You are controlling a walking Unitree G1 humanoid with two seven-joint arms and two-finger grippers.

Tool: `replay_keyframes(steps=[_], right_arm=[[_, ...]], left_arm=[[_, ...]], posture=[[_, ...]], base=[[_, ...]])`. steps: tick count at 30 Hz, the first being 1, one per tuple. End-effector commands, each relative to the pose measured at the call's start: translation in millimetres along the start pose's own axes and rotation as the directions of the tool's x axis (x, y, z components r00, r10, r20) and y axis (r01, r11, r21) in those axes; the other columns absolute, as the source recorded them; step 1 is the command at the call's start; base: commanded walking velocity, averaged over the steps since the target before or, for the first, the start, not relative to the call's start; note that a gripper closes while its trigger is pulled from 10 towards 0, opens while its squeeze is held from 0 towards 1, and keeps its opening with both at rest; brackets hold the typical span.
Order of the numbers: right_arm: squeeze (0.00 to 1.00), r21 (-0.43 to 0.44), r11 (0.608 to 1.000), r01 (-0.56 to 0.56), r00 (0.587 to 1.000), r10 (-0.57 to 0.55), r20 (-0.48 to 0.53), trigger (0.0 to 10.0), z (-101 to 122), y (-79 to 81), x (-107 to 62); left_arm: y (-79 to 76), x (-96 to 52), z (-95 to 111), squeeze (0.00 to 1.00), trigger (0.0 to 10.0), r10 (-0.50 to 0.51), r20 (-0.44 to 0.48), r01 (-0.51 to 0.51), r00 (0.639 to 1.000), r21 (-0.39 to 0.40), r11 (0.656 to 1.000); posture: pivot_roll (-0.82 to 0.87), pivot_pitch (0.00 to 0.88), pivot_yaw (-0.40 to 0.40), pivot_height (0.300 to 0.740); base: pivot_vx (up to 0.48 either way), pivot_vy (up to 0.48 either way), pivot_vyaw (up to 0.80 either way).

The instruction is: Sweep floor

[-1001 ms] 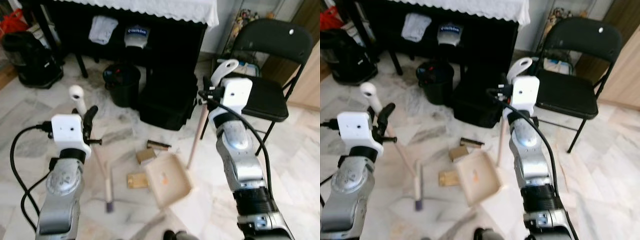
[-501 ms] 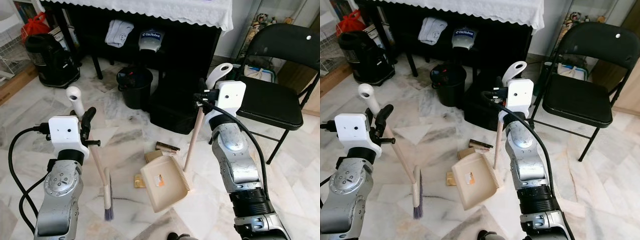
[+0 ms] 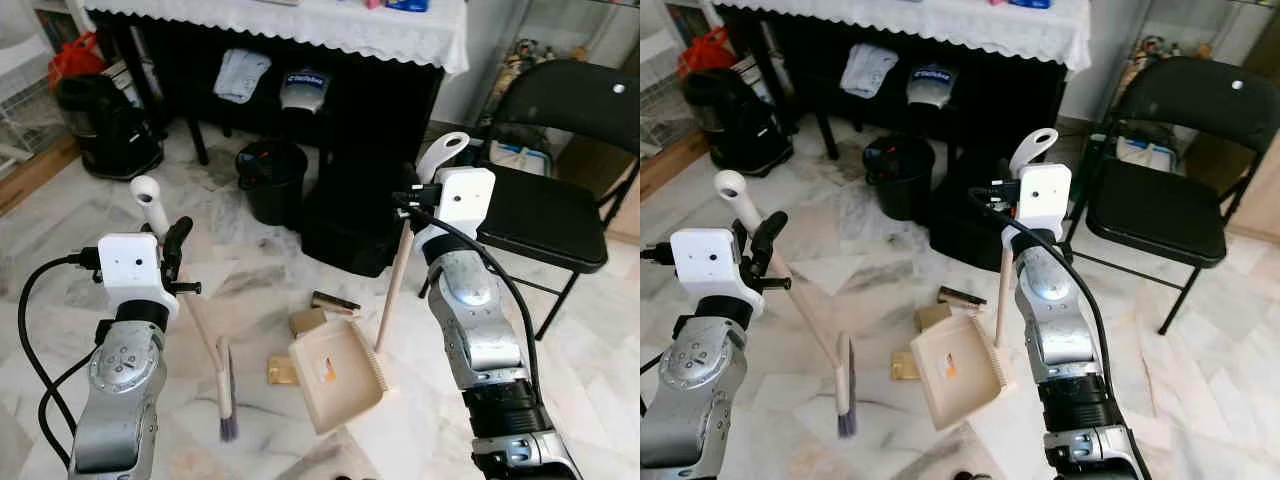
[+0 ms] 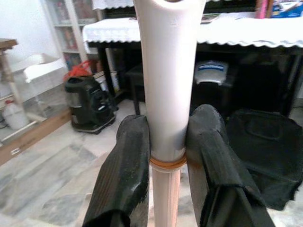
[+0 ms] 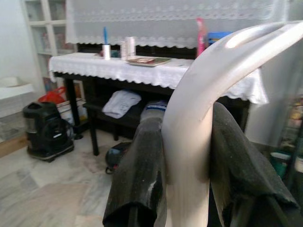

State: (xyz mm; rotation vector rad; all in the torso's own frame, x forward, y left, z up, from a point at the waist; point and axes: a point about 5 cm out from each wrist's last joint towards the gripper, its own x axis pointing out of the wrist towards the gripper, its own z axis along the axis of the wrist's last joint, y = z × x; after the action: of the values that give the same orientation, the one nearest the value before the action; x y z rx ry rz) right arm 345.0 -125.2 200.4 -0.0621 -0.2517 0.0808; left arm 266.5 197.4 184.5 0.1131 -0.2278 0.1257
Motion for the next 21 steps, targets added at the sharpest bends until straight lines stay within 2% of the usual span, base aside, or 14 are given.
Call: replay_keyframes(steps=[1, 3, 21], right_arm=[[0.00, 0.009, 1.000, -0.002, 0.999, 0.002, 0.046, 10.0, 11.5, 0.2, 1.9], [0.00, 0.006, 1.000, 0.001, 0.999, -0.001, 0.042, 10.0, 11.0, -0.2, 1.9], [0.00, -0.007, 1.000, 0.029, 0.999, -0.029, 0.026, 10.0, 4.2, -6.1, -2.3]], left_arm=[[3.0, -0.4, 7.4, 0.00, 10.0, 0.013, 0.035, -0.014, 0.999, 0.024, 1.000], [3.8, 0.2, 7.3, 0.00, 10.0, 0.016, 0.035, -0.017, 0.999, 0.024, 1.000], [5.3, 0.7, 7.0, 0.00, 10.0, 0.019, 0.037, -0.020, 0.999, 0.023, 1.000]], posture=[[-0.04, 0.161, -0.023, 0.740], [-0.04, 0.166, -0.024, 0.740], [-0.05, 0.177, -0.025, 0.740]], base=[[0.360, 0.000, 0.00], [0.262, 0.000, 0.00], [0.000, 0.000, 0.00]])
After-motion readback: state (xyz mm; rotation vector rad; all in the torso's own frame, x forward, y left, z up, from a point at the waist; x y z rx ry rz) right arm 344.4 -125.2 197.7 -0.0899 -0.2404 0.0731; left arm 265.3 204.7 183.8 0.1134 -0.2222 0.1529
